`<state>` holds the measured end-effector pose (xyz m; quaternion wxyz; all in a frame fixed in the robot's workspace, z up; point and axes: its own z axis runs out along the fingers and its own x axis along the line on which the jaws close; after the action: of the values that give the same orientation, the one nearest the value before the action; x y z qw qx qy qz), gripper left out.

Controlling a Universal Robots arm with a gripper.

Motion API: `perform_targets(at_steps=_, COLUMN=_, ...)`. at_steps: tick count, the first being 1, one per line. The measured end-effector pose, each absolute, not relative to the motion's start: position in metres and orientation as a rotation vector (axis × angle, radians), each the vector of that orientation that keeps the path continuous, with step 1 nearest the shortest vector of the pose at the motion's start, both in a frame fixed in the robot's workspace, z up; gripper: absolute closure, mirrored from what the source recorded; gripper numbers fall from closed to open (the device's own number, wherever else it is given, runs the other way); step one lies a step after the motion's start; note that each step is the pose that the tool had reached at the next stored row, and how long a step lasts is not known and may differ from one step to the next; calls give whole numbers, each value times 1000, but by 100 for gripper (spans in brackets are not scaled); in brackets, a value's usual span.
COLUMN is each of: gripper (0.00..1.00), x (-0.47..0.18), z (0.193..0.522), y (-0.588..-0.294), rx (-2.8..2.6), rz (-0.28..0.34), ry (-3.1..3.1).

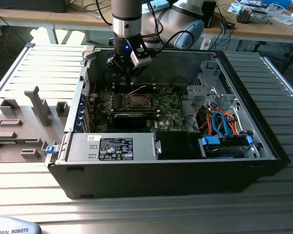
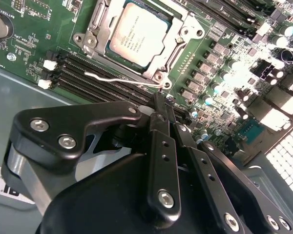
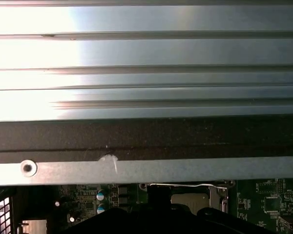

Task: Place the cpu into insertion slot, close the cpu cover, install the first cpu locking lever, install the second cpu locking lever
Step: 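Install the first cpu locking lever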

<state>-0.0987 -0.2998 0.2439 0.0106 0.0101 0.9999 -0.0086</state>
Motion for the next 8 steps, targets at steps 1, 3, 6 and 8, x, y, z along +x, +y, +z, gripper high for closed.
perform_targets(at_steps=1, gripper=89, x=-99, z=244, y=-300, rx=31, rz=-27, ry=3120)
perform_targets(at_steps=3, gripper=89, x=-99, z=243, y=-300, rx=31, rz=-27, ry=3120)
perform_targets(at_steps=6, gripper=89, x=-99, z=243, y=-300, rx=31, rz=-27, ry=3120)
perform_targets(at_steps=8, gripper=89, x=-98, z=242, y=-300, rx=31, rz=-27, ry=3120)
